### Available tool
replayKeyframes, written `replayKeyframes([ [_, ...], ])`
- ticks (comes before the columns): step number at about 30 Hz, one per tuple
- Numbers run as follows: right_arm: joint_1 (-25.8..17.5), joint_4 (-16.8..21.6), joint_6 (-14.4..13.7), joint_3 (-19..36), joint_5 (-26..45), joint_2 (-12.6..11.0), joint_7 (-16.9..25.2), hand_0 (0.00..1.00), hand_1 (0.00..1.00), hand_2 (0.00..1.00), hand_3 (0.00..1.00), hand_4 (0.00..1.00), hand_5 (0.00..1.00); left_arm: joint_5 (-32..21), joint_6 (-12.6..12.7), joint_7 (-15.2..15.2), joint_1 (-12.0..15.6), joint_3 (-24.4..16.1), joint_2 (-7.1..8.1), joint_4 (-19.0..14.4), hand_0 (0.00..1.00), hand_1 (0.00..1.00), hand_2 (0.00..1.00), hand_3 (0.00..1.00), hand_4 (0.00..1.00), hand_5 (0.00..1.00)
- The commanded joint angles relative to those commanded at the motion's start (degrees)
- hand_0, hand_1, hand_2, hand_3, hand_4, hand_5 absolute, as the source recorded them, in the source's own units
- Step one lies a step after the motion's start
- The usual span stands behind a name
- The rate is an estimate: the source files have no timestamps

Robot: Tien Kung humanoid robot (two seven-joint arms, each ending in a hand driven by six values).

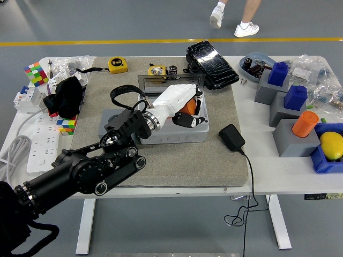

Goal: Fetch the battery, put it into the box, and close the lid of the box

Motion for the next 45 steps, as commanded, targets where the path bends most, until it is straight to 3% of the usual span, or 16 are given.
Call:
replayKeyframes([
  [3, 0.0, 0.0, 0.0, -0.2, 0.1, 0.0, 0.0, 0.570, 0.596, 0.574, 0.549, 0.934, 0.480, 0.4, 0.1, 0.4, -1.2, 0.5, 0.00, 2.4, 0.100, 0.105, 0.200, 0.251, 0.871, 0.002],
  [4, 0.0, 0.0, 0.0, -0.2, 0.1, 0.0, 0.0, 0.570, 0.595, 0.575, 0.549, 0.934, 0.480, 0.4, 0.2, 0.4, -1.5, 0.6, 0.00, 2.9, 0.120, 0.125, 0.222, 0.306, 0.933, 0.002],
  [9, 0.1, 0.0, 0.0, -0.7, 0.2, 0.0, 0.0, 0.570, 0.595, 0.575, 0.549, 0.934, 0.480, -0.5, 0.7, -0.2, -2.7, 0.8, 0.00, 5.6, 0.120, 0.125, 0.222, 0.306, 0.933, 0.002],
  [10, 0.1, 0.0, 0.0, -0.7, 0.2, 0.0, 0.0, 0.570, 0.596, 0.574, 0.549, 0.933, 0.480, -0.9, 0.8, -0.5, -2.7, 0.8, 0.00, 5.7, 0.204, 0.319, 0.387, 0.464, 0.981, 0.002],
  [15, 0.2, 0.0, 0.0, -1.1, 0.2, -0.1, -0.1, 0.570, 0.596, 0.574, 0.549, 0.933, 0.480, -1.3, 1.7, -2.7, -2.7, 0.9, 0.00, 5.8, 0.204, 0.319, 0.387, 0.464, 0.981, 0.002],
  [16, 0.2, 0.0, 0.0, -1.2, 0.2, -0.1, -0.1, 0.569, 0.595, 0.574, 0.549, 0.932, 0.479, -1.3, 1.8, -3.0, -2.7, 1.0, 0.00, 5.8, 0.553, 0.640, 0.663, 0.737, 0.998, 0.043],
  [21, 0.2, 0.1, 0.0, -1.5, 0.2, -0.2, -0.1, 0.569, 0.595, 0.574, 0.549, 0.932, 0.479, -1.5, 2.1, -4.1, -2.5, 1.1, 0.00, 5.5, 0.553, 0.640, 0.663, 0.737, 0.998, 0.043],
  [22, 0.2, 0.1, 0.0, -1.5, 0.2, -0.2, -0.1, 0.569, 0.596, 0.574, 0.549, 0.932, 0.479, -1.4, 2.1, -4.2, -2.5, 1.2, 0.00, 5.5, 0.602, 0.661, 0.684, 0.748, 0.998, 0.074],
  [31, 0.3, 0.1, 0.0, -1.2, -0.1, -0.2, 0.0, 0.570, 0.596, 0.574, 0.549, 0.931, 0.479, -2.3, 2.5, -5.2, -1.6, 1.1, 0.00, 3.8, 0.554, 0.648, 0.681, 0.750, 0.998, 0.102],
  [34, 0.2, 0.1, 0.0, -1.4, 0.0, -0.2, 0.0, 0.570, 0.596, 0.574, 0.549, 0.931, 0.479, -3.2, 3.8, -7.6, -0.7, 0.5, 0.00, 2.2, 0.554, 0.648, 0.681, 0.750, 0.998, 0.102],
  [35, 0.2, 0.1, 0.0, -1.4, 0.0, -0.2, 0.0, 0.570, 0.597, 0.573, 0.549, 0.932, 0.479, -3.7, 4.4, -8.7, -0.5, 0.1, 0.00, 1.6, 0.379, 0.531, 0.525, 0.666, 0.998, 0.129],
  [40, 0.1, 0.1, 0.1, -1.4, 0.0, -0.1, 0.0, 0.570, 0.597, 0.573, 0.549, 0.932, 0.479, -6.8, 7.3, -15.0, 0.7, -2.5, 0.00, -1.1, 0.379, 0.531, 0.525, 0.666, 0.998, 0.129],
  [41, 0.0, 0.1, 0.1, -1.5, 0.0, -0.1, 0.0, 0.570, 0.596, 0.573, 0.548, 0.931, 0.479, -7.1, 7.9, -16.0, 0.8, -3.2, 0.00, -1.4, 0.359, 0.472, 0.468, 0.557, 0.998, 0.206],
  [45, 0.1, 0.2, 0.1, -1.5, 0.0, -0.2, 0.0, 0.570, 0.596, 0.573, 0.548, 0.931, 0.479, -7.0, 8.7, -16.3, 0.4, -6.0, 0.00, -1.0, 0.359, 0.472, 0.468, 0.557, 0.998, 0.206],
])
